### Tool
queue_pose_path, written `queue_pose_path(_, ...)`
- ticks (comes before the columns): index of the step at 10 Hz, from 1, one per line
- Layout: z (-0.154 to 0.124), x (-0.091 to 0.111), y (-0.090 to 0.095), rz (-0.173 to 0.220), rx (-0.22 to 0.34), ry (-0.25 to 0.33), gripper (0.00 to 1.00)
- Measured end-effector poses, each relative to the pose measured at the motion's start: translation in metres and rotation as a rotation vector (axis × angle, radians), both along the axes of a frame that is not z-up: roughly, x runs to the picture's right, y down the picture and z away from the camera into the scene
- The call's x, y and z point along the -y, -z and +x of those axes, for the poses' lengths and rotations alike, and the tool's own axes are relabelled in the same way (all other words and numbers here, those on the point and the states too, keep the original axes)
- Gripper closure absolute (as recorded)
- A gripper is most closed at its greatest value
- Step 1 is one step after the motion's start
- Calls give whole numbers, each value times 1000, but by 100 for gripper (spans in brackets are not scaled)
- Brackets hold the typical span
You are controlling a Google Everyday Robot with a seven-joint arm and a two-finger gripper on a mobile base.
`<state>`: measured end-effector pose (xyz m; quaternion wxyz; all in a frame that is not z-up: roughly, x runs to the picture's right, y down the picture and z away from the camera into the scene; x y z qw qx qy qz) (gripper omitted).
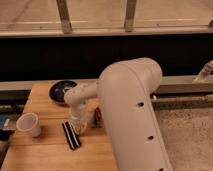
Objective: Push the eraser across the table
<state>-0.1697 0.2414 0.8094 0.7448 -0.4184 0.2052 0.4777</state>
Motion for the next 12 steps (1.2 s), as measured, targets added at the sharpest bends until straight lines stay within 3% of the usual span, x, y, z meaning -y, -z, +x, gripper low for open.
queue_pose_path(3,-59,12,7,28,95,73,100)
queue_pose_path(6,-87,14,9,26,161,126,100)
queue_pose_path(9,-98,5,18,8,195,154,100)
queue_pose_path(12,-75,-5,39,2,172,125,100)
